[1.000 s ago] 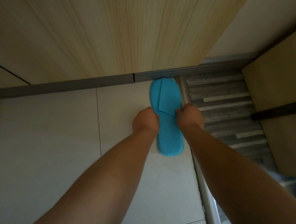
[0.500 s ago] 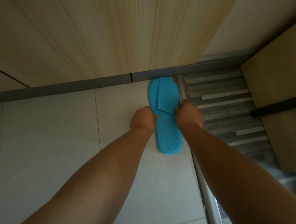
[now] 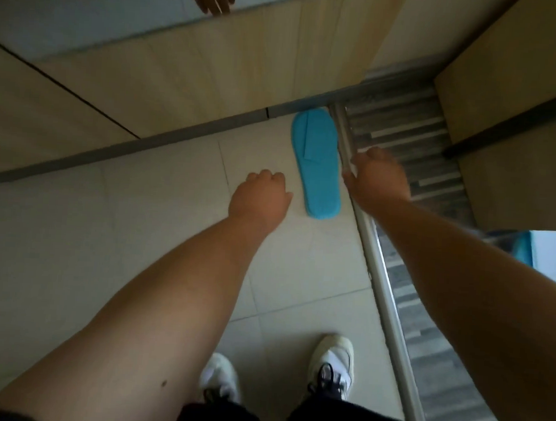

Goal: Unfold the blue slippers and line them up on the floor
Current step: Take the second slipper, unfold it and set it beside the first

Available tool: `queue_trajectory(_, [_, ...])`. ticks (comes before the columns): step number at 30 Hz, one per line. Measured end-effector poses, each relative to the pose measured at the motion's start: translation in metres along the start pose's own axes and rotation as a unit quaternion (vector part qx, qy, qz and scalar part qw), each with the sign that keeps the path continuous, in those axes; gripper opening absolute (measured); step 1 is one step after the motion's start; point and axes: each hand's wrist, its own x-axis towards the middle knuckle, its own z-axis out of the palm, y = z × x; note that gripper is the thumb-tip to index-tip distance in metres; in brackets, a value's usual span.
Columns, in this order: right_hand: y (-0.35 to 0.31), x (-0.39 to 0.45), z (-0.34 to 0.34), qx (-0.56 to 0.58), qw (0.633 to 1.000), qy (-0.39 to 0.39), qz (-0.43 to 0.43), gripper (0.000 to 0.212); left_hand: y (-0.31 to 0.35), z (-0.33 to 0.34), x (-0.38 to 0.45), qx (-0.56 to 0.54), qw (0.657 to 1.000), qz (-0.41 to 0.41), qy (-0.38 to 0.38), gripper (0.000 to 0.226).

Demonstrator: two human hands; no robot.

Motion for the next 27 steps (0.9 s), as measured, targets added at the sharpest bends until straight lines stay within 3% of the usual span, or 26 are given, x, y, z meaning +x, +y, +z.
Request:
queue_trajectory(3, [-0.016,-0.057,-0.058,-0.048,0.998,-0.01,-0.036,0.055,0.01,-0.061,-0.047,0.084,0.994,0.075,0.013,0.052])
queue_trajectory(6, [-0.034,-0.107,-0.115,-0.07,0.997,-0.009,-0.044,0.066,0.028,-0.122,-0.084,0.126,0.987,0.102,0.023,0.063])
queue_trajectory(12, [-0.053,-0.179,-0.198,-0.072,0.997,-0.006,-0.011,0.068,0.064,-0.206,-0.136,0.177,0.966,0.184,0.048,0.065])
queue_trajectory(19, [-0.047,-0.217,-0.246,-0.036,0.997,0.024,0.068,0.068,0.1,-0.246,-0.157,0.186,0.951,0.236,0.073,0.062])
queue_trajectory(27, [-0.002,-0.24,-0.259,-0.027,0.99,0.07,0.121,0.066,0.156,-0.245,-0.152,0.189,0.936,0.28,0.095,0.059])
